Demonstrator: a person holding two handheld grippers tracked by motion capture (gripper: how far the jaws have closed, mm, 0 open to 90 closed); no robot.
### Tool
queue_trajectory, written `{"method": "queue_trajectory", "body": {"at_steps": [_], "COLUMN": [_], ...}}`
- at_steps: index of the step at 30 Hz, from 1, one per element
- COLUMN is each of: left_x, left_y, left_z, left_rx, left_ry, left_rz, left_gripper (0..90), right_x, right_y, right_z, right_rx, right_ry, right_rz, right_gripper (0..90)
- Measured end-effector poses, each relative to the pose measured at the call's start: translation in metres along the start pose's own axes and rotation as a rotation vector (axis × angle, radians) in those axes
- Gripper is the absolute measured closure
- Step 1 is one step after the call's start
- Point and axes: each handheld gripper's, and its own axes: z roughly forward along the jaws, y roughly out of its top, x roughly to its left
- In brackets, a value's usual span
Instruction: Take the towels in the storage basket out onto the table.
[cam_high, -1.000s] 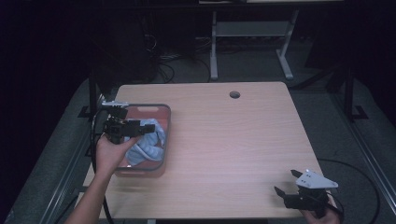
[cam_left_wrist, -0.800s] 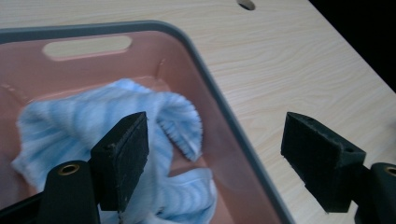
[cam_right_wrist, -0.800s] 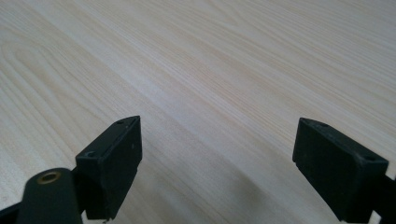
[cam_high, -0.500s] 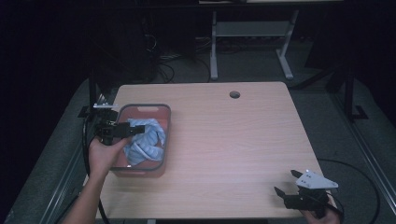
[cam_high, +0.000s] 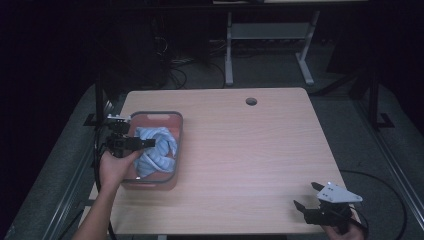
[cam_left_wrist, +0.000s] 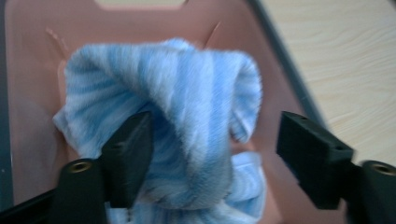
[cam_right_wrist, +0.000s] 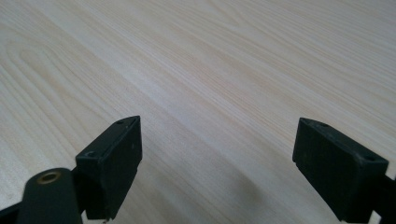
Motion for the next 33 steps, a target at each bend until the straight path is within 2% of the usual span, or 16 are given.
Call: {"method": "queue_trajectory", "body": {"at_steps": [2,9,11,12,16,17,21,28,33], "left_x": [-0.001,-0.001,0.000,0.000,0.000,0.000,-0.003,-0.003,-0.005], "left_y": [0.000,0.002,0.001,0.001,0.002,0.002,0.000,0.000,-0.001], "left_z": [0.005,0.016,0.019,0.020,0.022,0.022,0.026,0.024,0.017], "left_rx": [0.030,0.061,0.078,0.084,0.094,0.097,0.139,0.142,0.110], "left_ry": [0.027,0.041,0.048,0.052,0.046,0.044,0.056,0.053,0.036], "left_rz": [0.012,-0.003,0.009,0.005,0.016,0.022,0.063,0.068,0.072], "left_gripper": [29.9,36.9,45.0,45.1,56.0,61.0,69.1,73.1,73.5], "right_x": [0.000,0.001,0.001,0.001,0.000,0.000,0.000,0.000,0.000], "right_y": [0.000,0.000,0.000,0.000,-0.001,-0.001,-0.001,-0.002,-0.001], "right_z": [0.000,0.000,-0.001,-0.001,-0.003,-0.003,-0.003,-0.003,-0.004], "right_rx": [0.001,-0.002,-0.001,-0.005,-0.010,-0.012,-0.010,-0.010,-0.013], "right_ry": [0.001,0.000,0.001,-0.001,-0.005,-0.006,-0.007,-0.012,-0.019], "right_rz": [0.001,0.003,0.006,0.002,0.008,0.009,0.011,0.013,0.016], "right_gripper": [15.2,15.2,15.2,15.2,15.2,15.2,15.1,15.2,15.2]}}
